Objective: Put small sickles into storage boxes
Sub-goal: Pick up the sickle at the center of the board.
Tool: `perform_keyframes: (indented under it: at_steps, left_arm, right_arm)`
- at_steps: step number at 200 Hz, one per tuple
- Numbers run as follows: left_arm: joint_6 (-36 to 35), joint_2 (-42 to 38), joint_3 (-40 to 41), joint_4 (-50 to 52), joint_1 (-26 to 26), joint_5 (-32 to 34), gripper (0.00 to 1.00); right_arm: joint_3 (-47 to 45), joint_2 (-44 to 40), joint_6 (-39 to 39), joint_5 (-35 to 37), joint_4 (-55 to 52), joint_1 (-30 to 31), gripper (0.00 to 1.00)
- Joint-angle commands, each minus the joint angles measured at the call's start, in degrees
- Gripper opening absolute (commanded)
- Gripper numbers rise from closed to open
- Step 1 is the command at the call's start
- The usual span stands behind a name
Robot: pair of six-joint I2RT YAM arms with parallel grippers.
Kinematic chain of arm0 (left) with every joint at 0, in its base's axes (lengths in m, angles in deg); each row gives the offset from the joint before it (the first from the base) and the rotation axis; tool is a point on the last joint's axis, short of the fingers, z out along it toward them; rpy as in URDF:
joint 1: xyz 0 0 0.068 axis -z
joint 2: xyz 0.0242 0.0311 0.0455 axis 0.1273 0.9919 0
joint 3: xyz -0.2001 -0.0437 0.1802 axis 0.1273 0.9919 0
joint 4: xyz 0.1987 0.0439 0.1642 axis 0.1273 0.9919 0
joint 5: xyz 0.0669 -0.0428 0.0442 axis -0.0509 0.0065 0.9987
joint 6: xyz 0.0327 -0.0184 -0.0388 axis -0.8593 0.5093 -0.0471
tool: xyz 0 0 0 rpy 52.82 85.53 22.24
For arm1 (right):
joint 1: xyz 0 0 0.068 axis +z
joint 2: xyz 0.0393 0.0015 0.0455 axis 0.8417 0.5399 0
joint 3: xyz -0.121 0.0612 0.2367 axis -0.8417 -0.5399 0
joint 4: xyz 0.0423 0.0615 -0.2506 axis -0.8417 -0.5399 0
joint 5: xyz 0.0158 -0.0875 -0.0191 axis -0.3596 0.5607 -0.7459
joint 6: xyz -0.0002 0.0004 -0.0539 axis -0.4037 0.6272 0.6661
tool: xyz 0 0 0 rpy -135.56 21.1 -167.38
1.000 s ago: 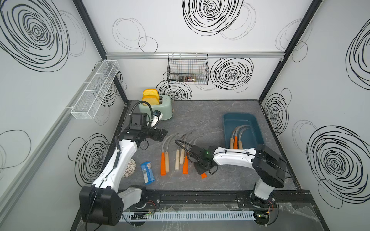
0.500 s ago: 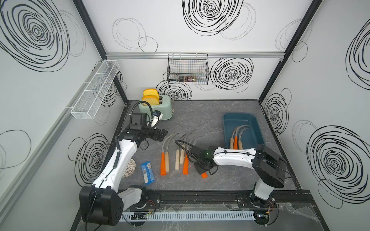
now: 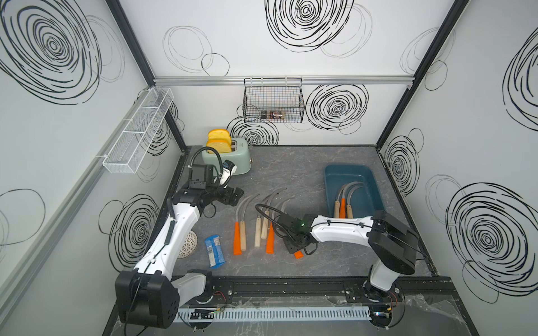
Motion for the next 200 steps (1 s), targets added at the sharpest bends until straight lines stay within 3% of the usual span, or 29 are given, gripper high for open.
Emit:
perform_keyframes:
  at_steps: [1,200]
  left_arm:
    - [-0.4,-0.42,-0.56,-1.17,0.38,-0.64,0.96]
    - [0.0,1.64,-3.02,-0.85,1.79,0.94,0.96]
  right_arm:
    - [-3.16,1.68,-1.05,1.67,-2.96,-0.12,0.4]
    - [-4.75,2.43,-0.48,4.71,-1.98,-1.09,0.3]
